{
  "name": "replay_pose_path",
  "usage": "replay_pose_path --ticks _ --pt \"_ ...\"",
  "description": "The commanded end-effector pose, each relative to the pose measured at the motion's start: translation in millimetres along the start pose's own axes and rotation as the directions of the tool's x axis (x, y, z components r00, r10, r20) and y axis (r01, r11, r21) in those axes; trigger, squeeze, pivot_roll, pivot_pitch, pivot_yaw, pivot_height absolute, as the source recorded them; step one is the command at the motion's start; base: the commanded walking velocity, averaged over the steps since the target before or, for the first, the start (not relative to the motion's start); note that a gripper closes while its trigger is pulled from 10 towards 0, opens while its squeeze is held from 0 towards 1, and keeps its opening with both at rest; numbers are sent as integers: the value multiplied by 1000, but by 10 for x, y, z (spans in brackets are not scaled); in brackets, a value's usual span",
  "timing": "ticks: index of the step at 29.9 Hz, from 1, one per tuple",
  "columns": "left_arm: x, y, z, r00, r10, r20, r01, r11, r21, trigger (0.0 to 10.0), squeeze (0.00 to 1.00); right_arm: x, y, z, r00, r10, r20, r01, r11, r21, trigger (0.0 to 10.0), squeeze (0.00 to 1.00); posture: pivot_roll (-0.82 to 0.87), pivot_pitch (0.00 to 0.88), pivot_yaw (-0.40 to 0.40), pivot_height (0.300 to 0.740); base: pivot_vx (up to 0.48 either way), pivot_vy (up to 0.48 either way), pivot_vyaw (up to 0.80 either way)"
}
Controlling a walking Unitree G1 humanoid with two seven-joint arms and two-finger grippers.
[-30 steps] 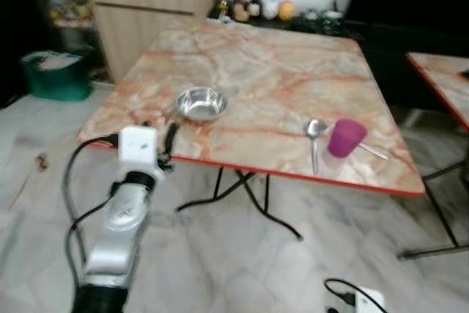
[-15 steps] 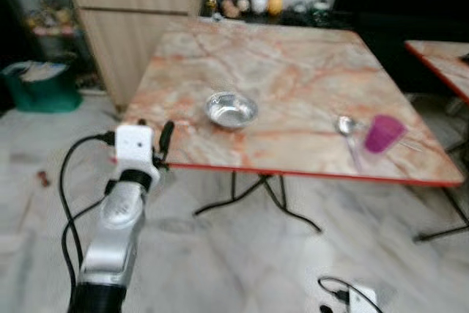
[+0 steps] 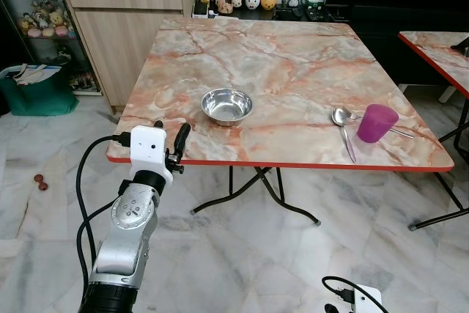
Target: Setting the table
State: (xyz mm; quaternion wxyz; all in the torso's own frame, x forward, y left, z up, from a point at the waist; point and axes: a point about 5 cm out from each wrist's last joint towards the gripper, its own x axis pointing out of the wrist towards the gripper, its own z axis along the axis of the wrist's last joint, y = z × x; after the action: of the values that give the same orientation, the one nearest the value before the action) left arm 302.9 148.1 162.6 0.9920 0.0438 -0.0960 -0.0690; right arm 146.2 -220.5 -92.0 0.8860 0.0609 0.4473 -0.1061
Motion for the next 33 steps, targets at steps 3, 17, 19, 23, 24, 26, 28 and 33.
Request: replay_pose_path --ticks 3,17,19,23,24,26,28,33 --pt "-8 -47 9 1000 -20 -4 20 1000 -24 10000 0 -2 -43 13 1000 -13 3 13 1000 1 10000 0 129 0 -55 740 0 0 0" --pt "-3 -48 11 1000 -18 -9 18 999 -27 10000 0 -2 -47 11 1000 -11 -2 11 1000 -5 10000 0 130 0 -56 740 91 0 0" --pt "-1 -48 14 1000 -17 -8 17 999 -29 10000 0 -2 -47 10 1000 -11 -2 11 1000 -5 10000 0 130 0 -55 740 264 0 0" --pt "2 -52 21 1000 -19 -6 19 999 -29 10000 0 -3 -48 9 1000 -11 -3 11 1000 -6 10000 0 130 0 -56 740 276 0 0" --pt "2 -52 21 1000 -20 -6 20 999 -29 10000 0 -3 -48 9 1000 -11 -3 11 1000 -6 10000 0 130 0 -56 740 292 0 0" --pt "7 -50 26 1000 -21 -5 20 999 -28 10000 0 -2 -47 11 1000 -11 -3 11 1000 -7 10000 0 132 0 -57 740 322 0 0" --pt "7 -50 26 1000 -22 -4 22 999 -28 10000 0 -2 -46 11 1000 -10 -3 10 1000 -7 10000 0 131 0 -56 740 352 0 0" --pt "10 -70 29 999 -32 -4 32 999 -27 10000 0 -1 -44 10 1000 -8 -5 8 1000 -8 10000 0 131 0 -56 740 358 0 0"
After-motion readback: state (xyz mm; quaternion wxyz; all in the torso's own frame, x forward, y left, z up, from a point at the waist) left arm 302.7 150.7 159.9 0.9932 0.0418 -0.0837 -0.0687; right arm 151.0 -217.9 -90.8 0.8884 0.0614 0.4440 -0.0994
